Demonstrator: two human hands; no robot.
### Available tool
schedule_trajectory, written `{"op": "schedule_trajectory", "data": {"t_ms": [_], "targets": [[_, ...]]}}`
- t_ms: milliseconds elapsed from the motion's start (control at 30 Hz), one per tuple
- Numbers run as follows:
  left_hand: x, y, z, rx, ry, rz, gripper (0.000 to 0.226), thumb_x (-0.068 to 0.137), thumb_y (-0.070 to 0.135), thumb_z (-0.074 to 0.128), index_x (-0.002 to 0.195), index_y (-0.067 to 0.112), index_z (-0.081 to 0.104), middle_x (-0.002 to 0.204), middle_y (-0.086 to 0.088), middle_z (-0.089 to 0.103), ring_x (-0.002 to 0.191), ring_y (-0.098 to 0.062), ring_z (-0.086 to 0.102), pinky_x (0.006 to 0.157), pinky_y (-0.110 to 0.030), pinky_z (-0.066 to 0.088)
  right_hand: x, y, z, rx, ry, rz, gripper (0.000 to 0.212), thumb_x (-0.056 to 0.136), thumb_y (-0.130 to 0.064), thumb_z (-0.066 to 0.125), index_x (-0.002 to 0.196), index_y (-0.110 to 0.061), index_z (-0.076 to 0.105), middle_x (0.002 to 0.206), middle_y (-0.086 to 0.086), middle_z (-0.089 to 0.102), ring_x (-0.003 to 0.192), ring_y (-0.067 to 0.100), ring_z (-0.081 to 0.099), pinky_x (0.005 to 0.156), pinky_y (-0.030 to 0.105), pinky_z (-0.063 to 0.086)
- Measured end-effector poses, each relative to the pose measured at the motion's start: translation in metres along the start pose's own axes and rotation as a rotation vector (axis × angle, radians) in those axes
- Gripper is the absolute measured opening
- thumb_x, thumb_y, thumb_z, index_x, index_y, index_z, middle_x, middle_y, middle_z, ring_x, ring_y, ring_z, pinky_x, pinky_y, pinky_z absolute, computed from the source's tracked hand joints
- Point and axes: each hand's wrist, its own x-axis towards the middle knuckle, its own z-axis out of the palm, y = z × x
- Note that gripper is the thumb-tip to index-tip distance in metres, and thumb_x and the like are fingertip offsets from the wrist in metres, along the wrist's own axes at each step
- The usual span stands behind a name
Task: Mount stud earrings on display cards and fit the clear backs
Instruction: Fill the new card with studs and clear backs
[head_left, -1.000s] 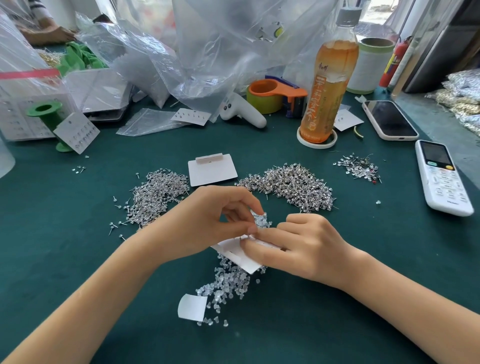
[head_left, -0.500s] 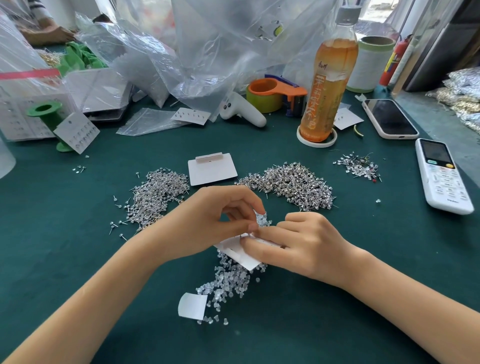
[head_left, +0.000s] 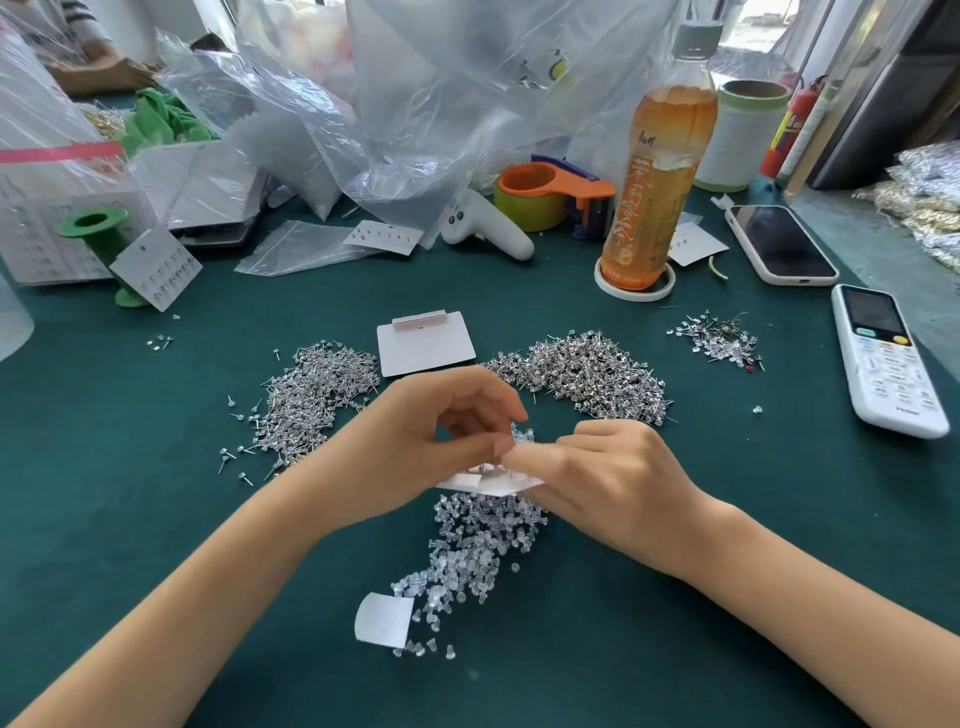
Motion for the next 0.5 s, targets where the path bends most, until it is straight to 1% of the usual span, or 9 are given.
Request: {"op": "schedule_trajectory", "data": {"t_ms": [33, 133, 167, 267, 333, 367, 433, 467, 500], "targets": [[0.0003, 0.0006, 0.0004, -0.001, 0.001, 0.003, 0.017, 0.085, 0.005, 0.066, 0.101, 0.012, 0.063, 0.087, -0.002, 0.070, 0.080, -0.019, 0.066, 0.077, -0.039, 0.054, -0.0005, 0.0003, 0.0001, 0.075, 0.020, 0.051, 0.017, 0.094, -0.018, 0.057, 0.104, -0.014, 0.045, 0.055, 0.000, 0.055, 0.048, 0.015, 0.033, 0.042, 0.027, 0.040], [0.0004, 0.0004, 0.0010, -0.006, 0.018, 0.006, 0.018, 0.084, 0.005, 0.068, 0.101, 0.012, 0.063, 0.087, -0.004, 0.070, 0.079, -0.020, 0.066, 0.076, -0.041, 0.054, -0.0037, 0.0006, 0.0005, 0.275, 0.017, 0.218, 0.024, 0.097, -0.035, 0.048, 0.101, -0.013, 0.039, 0.067, 0.003, 0.066, 0.050, 0.018, 0.058, 0.044, 0.032, 0.049], [0.0001, 0.0001, 0.0011, -0.005, 0.028, 0.007, 0.019, 0.084, 0.005, 0.068, 0.101, 0.012, 0.063, 0.087, -0.003, 0.070, 0.079, -0.020, 0.066, 0.076, -0.043, 0.053, -0.0045, 0.0009, 0.0013, 0.297, 0.005, 0.253, 0.025, 0.096, -0.037, 0.048, 0.100, -0.014, 0.040, 0.068, 0.004, 0.067, 0.052, 0.020, 0.062, 0.045, 0.033, 0.049], [-0.0006, -0.0007, 0.0015, 0.002, 0.049, 0.014, 0.020, 0.084, 0.004, 0.068, 0.101, 0.014, 0.063, 0.086, -0.001, 0.071, 0.079, -0.019, 0.066, 0.076, -0.044, 0.053, -0.0069, 0.0038, 0.0044, 0.258, 0.000, 0.258, 0.024, 0.094, -0.032, 0.055, 0.091, -0.009, 0.052, 0.058, 0.006, 0.061, 0.044, 0.022, 0.053, 0.040, 0.034, 0.044], [-0.0009, -0.0011, 0.0019, 0.016, 0.050, 0.014, 0.020, 0.084, 0.007, 0.069, 0.101, 0.017, 0.064, 0.087, -0.001, 0.070, 0.079, -0.019, 0.066, 0.071, -0.037, 0.054, -0.0079, 0.0053, 0.0067, 0.233, 0.014, 0.250, 0.029, 0.092, -0.026, 0.059, 0.079, 0.000, 0.061, 0.053, 0.009, 0.059, 0.040, 0.026, 0.049, 0.038, 0.033, 0.043], [-0.0011, -0.0013, 0.0020, 0.024, 0.048, 0.013, 0.020, 0.085, 0.007, 0.068, 0.101, 0.018, 0.064, 0.088, 0.000, 0.070, 0.079, -0.018, 0.066, 0.066, -0.030, 0.053, -0.0082, 0.0055, 0.0074, 0.230, 0.025, 0.238, 0.027, 0.092, -0.022, 0.060, 0.076, 0.000, 0.061, 0.053, 0.010, 0.060, 0.039, 0.028, 0.049, 0.039, 0.033, 0.043], [-0.0013, -0.0014, 0.0023, 0.024, 0.053, 0.010, 0.020, 0.086, 0.006, 0.067, 0.100, 0.019, 0.064, 0.088, 0.000, 0.070, 0.079, -0.015, 0.066, 0.061, -0.017, 0.048, -0.0087, 0.0052, 0.0081, 0.176, 0.046, 0.188, 0.016, 0.092, -0.018, 0.058, 0.080, -0.010, 0.052, 0.056, 0.011, 0.064, 0.039, 0.025, 0.045, 0.042, 0.031, 0.042], [-0.0014, -0.0014, 0.0023, 0.018, 0.061, 0.011, 0.020, 0.086, 0.004, 0.067, 0.099, 0.019, 0.064, 0.088, 0.000, 0.070, 0.078, -0.015, 0.066, 0.061, -0.017, 0.049, -0.0091, 0.0054, 0.0082, 0.138, 0.051, 0.163, 0.016, 0.092, -0.015, 0.058, 0.078, -0.013, 0.049, 0.057, 0.011, 0.065, 0.040, 0.024, 0.041, 0.043, 0.031, 0.040], [-0.0013, -0.0017, 0.0021, 0.019, 0.070, 0.013, 0.020, 0.086, 0.004, 0.067, 0.099, 0.019, 0.064, 0.088, -0.001, 0.070, 0.078, -0.015, 0.067, 0.064, -0.021, 0.052, -0.0096, 0.0065, 0.0079, 0.109, 0.048, 0.144, 0.017, 0.091, -0.014, 0.059, 0.075, -0.012, 0.052, 0.057, 0.011, 0.065, 0.039, 0.025, 0.039, 0.043, 0.031, 0.038]]}}
